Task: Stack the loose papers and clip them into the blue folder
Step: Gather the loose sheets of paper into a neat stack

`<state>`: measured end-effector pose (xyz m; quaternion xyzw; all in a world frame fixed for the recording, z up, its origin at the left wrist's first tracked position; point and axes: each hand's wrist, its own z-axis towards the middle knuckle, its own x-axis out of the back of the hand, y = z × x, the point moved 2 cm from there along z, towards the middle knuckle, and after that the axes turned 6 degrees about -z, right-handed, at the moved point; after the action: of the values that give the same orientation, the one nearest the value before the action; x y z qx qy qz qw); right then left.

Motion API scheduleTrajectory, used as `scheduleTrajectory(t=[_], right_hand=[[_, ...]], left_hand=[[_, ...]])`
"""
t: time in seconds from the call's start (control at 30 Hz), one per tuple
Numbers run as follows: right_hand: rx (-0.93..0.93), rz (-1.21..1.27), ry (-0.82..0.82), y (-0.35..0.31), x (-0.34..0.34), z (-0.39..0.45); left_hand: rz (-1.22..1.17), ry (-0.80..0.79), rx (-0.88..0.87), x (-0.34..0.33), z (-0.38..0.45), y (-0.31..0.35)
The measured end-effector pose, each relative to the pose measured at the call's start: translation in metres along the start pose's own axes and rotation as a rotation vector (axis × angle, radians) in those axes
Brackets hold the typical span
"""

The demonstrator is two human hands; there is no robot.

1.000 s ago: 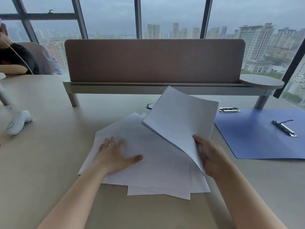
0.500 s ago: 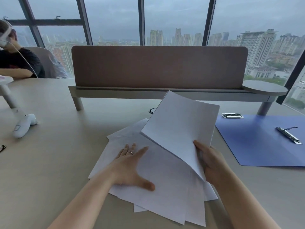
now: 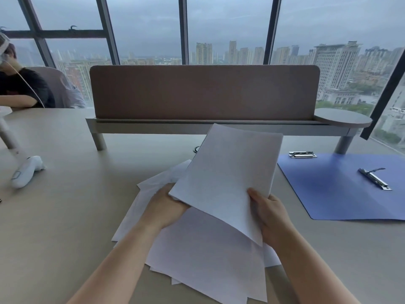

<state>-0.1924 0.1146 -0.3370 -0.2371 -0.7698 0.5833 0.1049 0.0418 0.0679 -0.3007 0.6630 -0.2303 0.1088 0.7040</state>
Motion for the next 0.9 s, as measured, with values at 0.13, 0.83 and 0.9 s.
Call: scheduleTrajectory(t=[0.13,0.83,0.9], right_hand=[[0.002,0.008,-0.002,0.000,0.000,0.001],[-0.005,-0.055,-0.121,-0.009,0.009,-0.009],[0.012,-0.098,-0.169,-0.011,0.009,-0.013]], left_hand=[[-0.061,-0.011,0.093,0.010,0.003,0.004],[-0.414,-0.002,0.300,0.022,0.018,-0.034],[-0.509,-0.030,0.341,0.025,0.019,-0.037]])
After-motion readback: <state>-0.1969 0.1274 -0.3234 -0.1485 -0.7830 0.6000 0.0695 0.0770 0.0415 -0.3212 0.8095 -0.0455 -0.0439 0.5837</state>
